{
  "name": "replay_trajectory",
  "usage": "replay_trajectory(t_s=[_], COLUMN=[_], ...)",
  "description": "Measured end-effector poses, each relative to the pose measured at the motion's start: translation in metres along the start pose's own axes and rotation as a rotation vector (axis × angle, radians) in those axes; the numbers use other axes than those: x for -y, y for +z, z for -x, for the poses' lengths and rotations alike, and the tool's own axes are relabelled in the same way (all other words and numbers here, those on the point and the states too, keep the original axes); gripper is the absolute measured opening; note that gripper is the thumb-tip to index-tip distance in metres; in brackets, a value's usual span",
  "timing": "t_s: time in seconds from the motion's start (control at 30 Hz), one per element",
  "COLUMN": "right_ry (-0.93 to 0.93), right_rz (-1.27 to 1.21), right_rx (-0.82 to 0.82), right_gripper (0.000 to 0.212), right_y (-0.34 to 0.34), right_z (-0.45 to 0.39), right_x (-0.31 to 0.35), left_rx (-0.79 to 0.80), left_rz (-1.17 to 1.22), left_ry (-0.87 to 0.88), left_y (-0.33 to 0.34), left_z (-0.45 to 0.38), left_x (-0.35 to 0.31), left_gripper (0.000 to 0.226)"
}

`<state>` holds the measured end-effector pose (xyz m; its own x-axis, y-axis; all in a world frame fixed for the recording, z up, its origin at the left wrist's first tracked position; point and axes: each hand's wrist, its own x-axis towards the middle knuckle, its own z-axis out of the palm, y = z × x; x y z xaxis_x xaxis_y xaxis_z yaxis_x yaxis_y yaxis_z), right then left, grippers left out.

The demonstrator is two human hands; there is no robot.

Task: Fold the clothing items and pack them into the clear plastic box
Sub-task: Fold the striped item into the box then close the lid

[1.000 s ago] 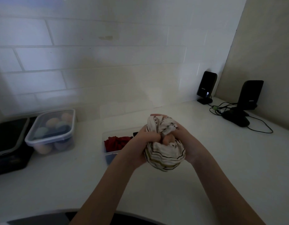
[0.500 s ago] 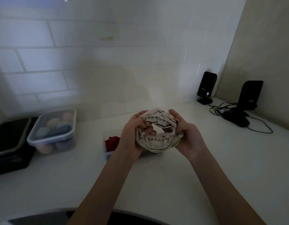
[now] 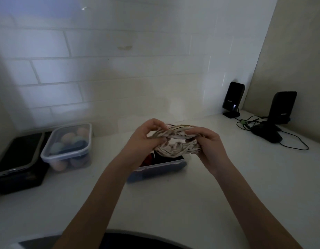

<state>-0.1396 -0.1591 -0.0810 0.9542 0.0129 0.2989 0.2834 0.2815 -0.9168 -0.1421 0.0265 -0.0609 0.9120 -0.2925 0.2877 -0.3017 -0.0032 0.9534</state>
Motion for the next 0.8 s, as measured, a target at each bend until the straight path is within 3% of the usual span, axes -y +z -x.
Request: replay_trajectory(t_s=[0.1,0.2,0.4,0.5,0.7,0.8], right_ry=[-0.071,-0.094,0.073,0.094,0.127,0.133], right_rz=[0.327,0.599,1.224,1.464,1.780,1.906], right_rx=[-0.045,-0.031,0.227,0.288,0.474,0.495], right_gripper=[0.055,0.050,0.047,0.048,0.043,0.045], right_y=[0.006,0.014,0.012,0.014,0.020,0.022], right_z=[-0.010,-0.019,-0.035,-0.035,-0.034,-0.034], right_x=[-0.004,0.003,0.010,0.016,0.019,0.019], left_rx=[-0.118,-0.117,0.106,0.163,0.253,0.242], left_rz=[-0.306,-0.607,-0.789,-0.863,-1.020,-1.223], left_ry=[0.077,0.114,-0.064,-0.081,-0.118,-0.131], left_y=[-0.008,-0.012,-0.024,-0.023,-0.021,-0.021], left_z=[-0.006,-0.007,-0.004,-0.003,-0.006,-0.007], left_x=[0.001,0.003,0.010,0.014,0.023,0.024], left_gripper=[0.044,0.036,0.068,0.072,0.052,0.046])
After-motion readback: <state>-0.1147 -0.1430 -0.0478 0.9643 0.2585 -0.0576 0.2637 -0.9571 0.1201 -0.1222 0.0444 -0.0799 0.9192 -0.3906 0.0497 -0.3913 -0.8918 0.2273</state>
